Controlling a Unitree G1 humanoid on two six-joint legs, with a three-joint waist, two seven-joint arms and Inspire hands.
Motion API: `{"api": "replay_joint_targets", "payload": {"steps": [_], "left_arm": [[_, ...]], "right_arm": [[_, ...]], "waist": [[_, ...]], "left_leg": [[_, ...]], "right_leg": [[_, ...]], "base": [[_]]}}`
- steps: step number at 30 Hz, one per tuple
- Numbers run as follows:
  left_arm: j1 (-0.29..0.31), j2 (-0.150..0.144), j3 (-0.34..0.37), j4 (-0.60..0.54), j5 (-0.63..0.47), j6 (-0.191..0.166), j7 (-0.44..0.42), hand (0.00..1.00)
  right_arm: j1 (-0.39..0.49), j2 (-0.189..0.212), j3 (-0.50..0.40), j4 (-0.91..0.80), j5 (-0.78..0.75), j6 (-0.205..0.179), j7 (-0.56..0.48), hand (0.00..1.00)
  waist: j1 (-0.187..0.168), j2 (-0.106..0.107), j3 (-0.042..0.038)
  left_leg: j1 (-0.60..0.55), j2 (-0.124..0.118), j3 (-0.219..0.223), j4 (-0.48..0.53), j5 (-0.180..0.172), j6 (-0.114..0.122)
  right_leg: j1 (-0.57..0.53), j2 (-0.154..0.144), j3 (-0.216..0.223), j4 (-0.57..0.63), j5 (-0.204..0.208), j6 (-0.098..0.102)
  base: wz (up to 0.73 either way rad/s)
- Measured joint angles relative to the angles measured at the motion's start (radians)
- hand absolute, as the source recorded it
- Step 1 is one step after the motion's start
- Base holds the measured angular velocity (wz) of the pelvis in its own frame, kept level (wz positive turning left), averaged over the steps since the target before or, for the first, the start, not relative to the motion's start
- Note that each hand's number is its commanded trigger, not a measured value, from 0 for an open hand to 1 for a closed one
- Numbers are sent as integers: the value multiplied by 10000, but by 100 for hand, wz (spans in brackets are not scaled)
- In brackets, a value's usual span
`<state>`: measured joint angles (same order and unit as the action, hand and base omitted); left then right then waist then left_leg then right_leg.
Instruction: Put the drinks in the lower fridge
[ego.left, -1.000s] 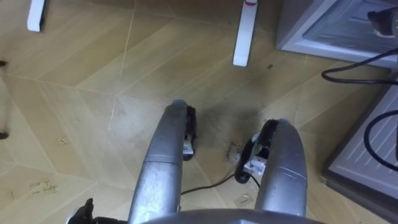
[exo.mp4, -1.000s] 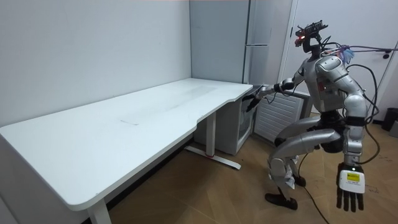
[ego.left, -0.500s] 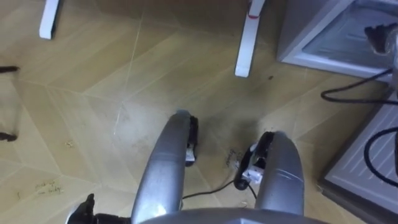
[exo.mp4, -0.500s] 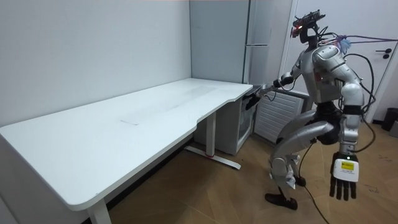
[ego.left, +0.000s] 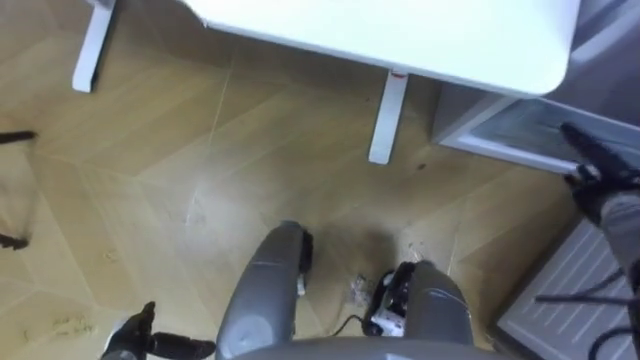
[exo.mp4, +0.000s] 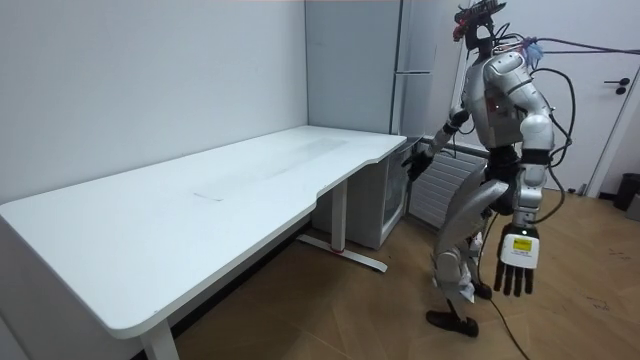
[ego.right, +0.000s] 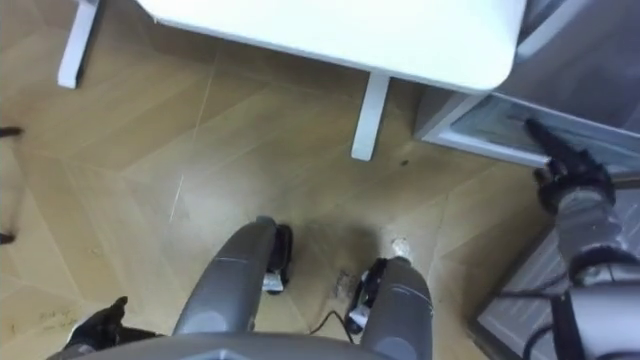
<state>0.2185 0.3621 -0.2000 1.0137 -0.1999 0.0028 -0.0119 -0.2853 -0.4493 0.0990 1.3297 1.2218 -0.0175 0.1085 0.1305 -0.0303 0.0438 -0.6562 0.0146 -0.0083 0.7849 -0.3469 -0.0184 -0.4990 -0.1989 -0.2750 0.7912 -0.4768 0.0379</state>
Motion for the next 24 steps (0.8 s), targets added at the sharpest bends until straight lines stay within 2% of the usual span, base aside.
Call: {"api": "replay_joint_targets", "payload": {"steps": [2, 5, 7, 8, 11, 13, 16, 20, 24], "left_arm": [[-19, -77, 0, 218, -5, 18, 6, 0], [-9, -365, 36, 292, -3, 134, 114, 0], [-4, -500, 43, 313, 249, 127, 305, 0], [-1, -536, 50, 323, 374, 121, 361, 0], [24, -706, 90, 384, 697, 126, 518, 0], [146, -1004, 646, 274, 953, 132, 763, 0], [149, -1265, 805, 278, 961, 122, 909, 0], [132, -1365, 1097, 295, 953, 95, 924, 0], [315, -1441, 1602, 250, 1071, 41, 971, 0]], "right_arm": [[860, 520, 249, 66, -575, 154, 380, 0], [1763, 1014, 373, 150, -1346, 285, 566, 0], [2161, 1331, 365, 344, -2304, 326, 557, 0], [2323, 1421, 371, 337, -2514, 337, 558, 0], [2827, 1650, 405, 292, -3117, 398, 470, 0], [3058, 1793, 338, 174, -4375, 406, 195, 0], [3186, 1874, 339, -130, -5354, 392, -39, 0], [3213, 1977, 44, -357, -6546, 388, -267, 0], [3641, 2020, -480, -1294, -7633, 356, -872, 0]], "waist": [[-90, 51, -34], [-217, 285, -146], [-344, 314, -191], [-386, 309, -208], [-545, 248, -342], [-534, 137, -388], [-741, 113, -396], [-807, -35, -352], [-835, -153, -369]], "left_leg": [[736, 124, -59, -647, 89, -133], [1462, 244, -104, -1199, 114, -155], [2025, 245, -97, -1647, 178, -185], [2218, 245, -78, -1806, 214, -191], [2993, 243, 89, -2409, 360, -207], [3794, 287, 325, -3035, 491, -249], [4459, 334, 406, -3552, 582, -270], [5174, 318, 506, -4124, 664, -274], [5722, 285, 689, -4545, 714, -238]], "right_leg": [[817, 303, -70, -930, 295, 14], [1737, 525, -285, -1840, 582, 32], [2282, 633, -273, -2408, 747, 81], [2473, 655, -279, -2598, 795, 91], [3173, 700, -251, -3304, 1018, 113], [3796, 823, -15, -3952, 1290, 118], [4532, 984, 44, -4735, 1636, 125], [5246, 1062, 123, -5515, 1966, 174], [5614, 1071, 392, -5787, 2126, 220]], "base": [[0], [0], [0], [0], [-13], [-31], [-17], [-10], [-12]]}}
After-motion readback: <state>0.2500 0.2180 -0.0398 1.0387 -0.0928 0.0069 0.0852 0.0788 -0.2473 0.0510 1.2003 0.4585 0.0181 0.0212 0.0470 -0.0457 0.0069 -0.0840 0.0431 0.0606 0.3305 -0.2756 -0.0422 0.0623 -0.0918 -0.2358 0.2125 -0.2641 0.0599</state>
